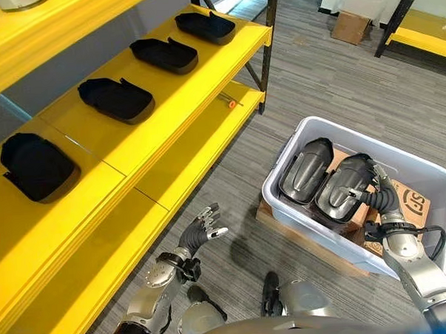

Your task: Move parts from the plastic box to the shelf.

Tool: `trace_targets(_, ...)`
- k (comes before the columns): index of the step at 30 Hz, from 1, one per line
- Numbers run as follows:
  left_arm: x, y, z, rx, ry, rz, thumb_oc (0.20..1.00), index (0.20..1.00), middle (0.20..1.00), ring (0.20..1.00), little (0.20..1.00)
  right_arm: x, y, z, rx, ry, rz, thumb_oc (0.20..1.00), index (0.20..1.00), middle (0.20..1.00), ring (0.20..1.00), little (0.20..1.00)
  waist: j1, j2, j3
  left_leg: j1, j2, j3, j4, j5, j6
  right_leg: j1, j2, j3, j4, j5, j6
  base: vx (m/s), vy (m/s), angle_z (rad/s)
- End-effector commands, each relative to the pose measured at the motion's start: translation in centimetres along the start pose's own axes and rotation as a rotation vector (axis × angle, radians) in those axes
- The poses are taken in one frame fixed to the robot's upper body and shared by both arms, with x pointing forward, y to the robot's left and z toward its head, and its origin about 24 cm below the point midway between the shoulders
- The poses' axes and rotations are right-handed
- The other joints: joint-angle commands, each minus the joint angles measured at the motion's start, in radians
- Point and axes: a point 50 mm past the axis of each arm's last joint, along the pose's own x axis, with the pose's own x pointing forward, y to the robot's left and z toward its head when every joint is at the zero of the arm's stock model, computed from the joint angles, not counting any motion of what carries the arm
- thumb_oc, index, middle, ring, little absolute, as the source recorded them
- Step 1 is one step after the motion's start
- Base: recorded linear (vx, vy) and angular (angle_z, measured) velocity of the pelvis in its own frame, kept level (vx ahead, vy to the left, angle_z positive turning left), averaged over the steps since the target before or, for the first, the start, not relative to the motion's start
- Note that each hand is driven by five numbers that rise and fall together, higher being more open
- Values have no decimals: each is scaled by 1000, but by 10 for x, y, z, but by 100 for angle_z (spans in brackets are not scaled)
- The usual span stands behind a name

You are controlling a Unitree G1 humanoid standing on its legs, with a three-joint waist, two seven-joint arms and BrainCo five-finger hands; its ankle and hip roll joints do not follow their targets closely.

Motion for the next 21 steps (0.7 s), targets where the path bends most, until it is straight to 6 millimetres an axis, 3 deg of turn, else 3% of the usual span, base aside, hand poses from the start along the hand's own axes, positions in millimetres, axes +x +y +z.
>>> trace_targets(1,9,6,38,180,-120,3,1000,1000,1000,1000,1000,11,7,54,63,-227,15,1000,1000,1000,1000,1000,-6,-9,30,5,57,-16,35,43,-41,96,-47,27,-173,153,109,52,-357,-52)
trace_targets(2,11,4,38,149,-124,-2,1000,1000,1000,1000,1000,12,10,53,65,-215,38,1000,1000,1000,1000,1000,-3,-8,29,11,63,-49,57,54,-54,91,-35,43,-174,147,96,74,-347,-46)
trace_targets(4,10,2,39,126,-136,9,1000,1000,1000,1000,1000,12,16,51,62,-213,82,1000,1000,1000,1000,1000,11,-3,27,5,38,-151,77,50,-58,86,-19,90,-180,151,89,83,-124,-64)
trace_targets(6,10,1,39,120,-136,16,1000,1000,1000,1000,1000,12,20,50,55,-212,105,1000,1000,1000,1000,1000,19,-1,25,0,21,-207,85,48,-59,86,-11,115,-189,155,86,55,-23,-84)
trace_targets(8,7,1,35,86,-135,44,1000,1000,1000,1000,1000,10,32,48,38,-198,184,1000,1000,1000,1000,1000,50,-4,18,-48,-34,-384,131,65,-32,90,9,197,-228,189,67,115,-55,-71)
trace_targets(11,6,3,33,85,-122,36,1000,1000,1000,1000,1000,4,39,43,30,-180,232,1000,1000,1000,1000,1000,51,-4,1,-54,-114,-390,129,-19,4,103,5,227,-261,199,73,113,-1,-113)
trace_targets(15,6,2,28,115,-92,3,1000,1000,1000,1000,1000,-4,47,39,31,-165,262,1000,1000,1000,1000,1000,38,11,-22,-21,-179,-350,5,-70,25,99,3,225,-274,210,96,94,63,-19)
trace_targets(18,6,-1,25,117,-76,-20,1000,1000,1000,1000,1000,-9,49,34,33,-139,274,1000,1000,1000,1000,1000,46,21,-19,-56,-195,-388,-43,-27,15,124,10,253,-291,212,104,111,97,27)
trace_targets(21,4,1,24,133,-76,-2,1000,1000,1000,1000,1000,-11,52,32,28,-138,305,1000,1000,1000,1000,1000,57,25,-16,-67,-205,-434,-52,-18,19,140,9,277,-292,206,108,150,149,-29)
